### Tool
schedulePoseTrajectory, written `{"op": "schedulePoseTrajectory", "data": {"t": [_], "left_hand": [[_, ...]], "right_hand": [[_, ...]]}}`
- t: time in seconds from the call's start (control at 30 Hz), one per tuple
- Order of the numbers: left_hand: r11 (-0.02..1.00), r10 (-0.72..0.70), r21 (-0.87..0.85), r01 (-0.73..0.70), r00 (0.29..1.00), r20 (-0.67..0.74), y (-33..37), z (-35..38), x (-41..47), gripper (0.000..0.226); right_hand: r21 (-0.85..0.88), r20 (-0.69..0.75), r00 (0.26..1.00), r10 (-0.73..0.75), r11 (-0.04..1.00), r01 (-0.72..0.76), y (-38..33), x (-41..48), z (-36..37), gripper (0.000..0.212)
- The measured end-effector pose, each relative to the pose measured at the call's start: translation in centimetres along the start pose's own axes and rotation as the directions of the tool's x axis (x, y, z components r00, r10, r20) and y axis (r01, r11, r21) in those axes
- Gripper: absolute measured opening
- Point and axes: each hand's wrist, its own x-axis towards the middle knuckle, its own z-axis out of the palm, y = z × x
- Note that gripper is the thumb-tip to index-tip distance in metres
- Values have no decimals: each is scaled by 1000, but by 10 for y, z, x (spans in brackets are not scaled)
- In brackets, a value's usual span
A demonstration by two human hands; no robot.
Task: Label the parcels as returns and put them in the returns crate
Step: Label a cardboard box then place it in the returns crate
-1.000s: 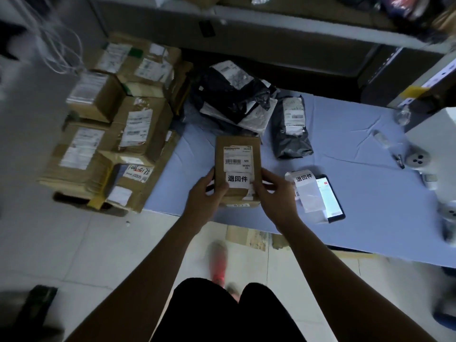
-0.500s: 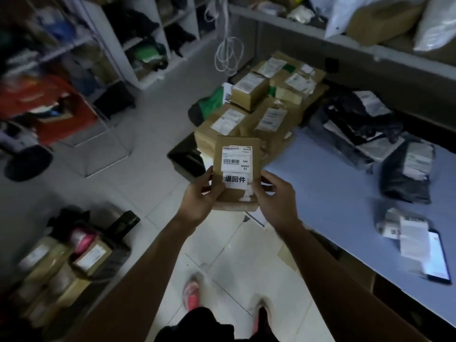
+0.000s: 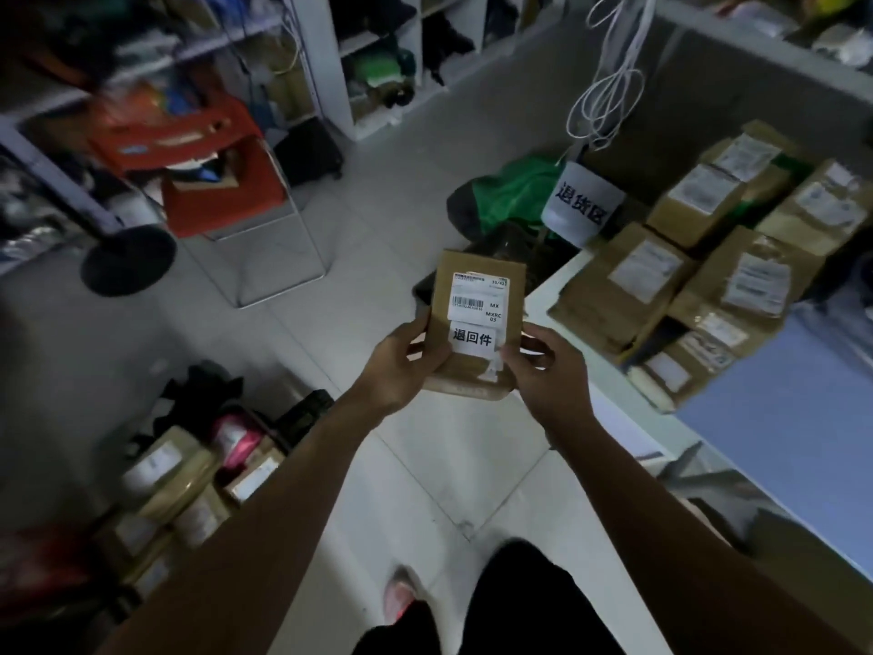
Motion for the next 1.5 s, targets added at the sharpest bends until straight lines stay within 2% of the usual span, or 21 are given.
{"op": "schedulePoseTrajectory", "data": {"t": [0.17, 0.43, 0.67, 0.77, 0.87, 0.9, 0.97, 1.03, 1.1, 1.2, 1.3, 1.37, 1.5], "left_hand": [[997, -63, -42, 64, 998, 20, -19, -53, 84, 37], [987, -149, 66, 148, 989, 19, -41, -97, 271, 45], [969, -198, 188, 159, 958, 207, -67, -106, 421, 52], [956, -167, 280, 87, 947, 276, -85, -105, 489, 50], [946, -157, 321, 36, 920, 358, -112, -95, 553, 29], [944, -154, 329, 23, 913, 378, -124, -89, 572, 20], [937, -151, 350, -13, 887, 437, -151, -79, 614, 19], [930, -184, 365, -33, 821, 541, -187, -65, 654, 37], [916, -238, 401, -20, 778, 582, -231, -47, 687, 51], [881, -298, 474, -10, 765, 571, -306, -18, 722, 63], [878, -334, 477, 22, 741, 582, -387, 13, 744, 63], [875, -341, 483, 35, 753, 563, -438, 32, 750, 67], [863, -394, 496, 97, 744, 540, -527, 70, 751, 74]], "right_hand": [[10, -8, 997, 78, 997, -78, -4, 75, 61, 27], [58, -48, 983, 179, 983, -176, 14, 243, 136, 36], [92, -164, 922, 350, 936, -339, 44, 364, 167, 38], [95, -207, 888, 411, 912, -400, 62, 414, 180, 38], [123, -276, 831, 483, 875, -468, 93, 458, 193, 42], [142, -293, 807, 513, 858, -494, 108, 471, 197, 45], [157, -320, 771, 550, 834, -529, 143, 500, 209, 49], [143, -344, 748, 568, 818, -557, 180, 526, 219, 47], [123, -372, 728, 575, 808, -576, 215, 548, 227, 44], [114, -397, 693, 602, 781, -614, 284, 573, 239, 42], [124, -395, 657, 641, 746, -654, 369, 587, 255, 41], [115, -386, 642, 662, 725, -679, 426, 589, 267, 40], [95, -388, 556, 735, 632, -769, 528, 581, 293, 40]]}}
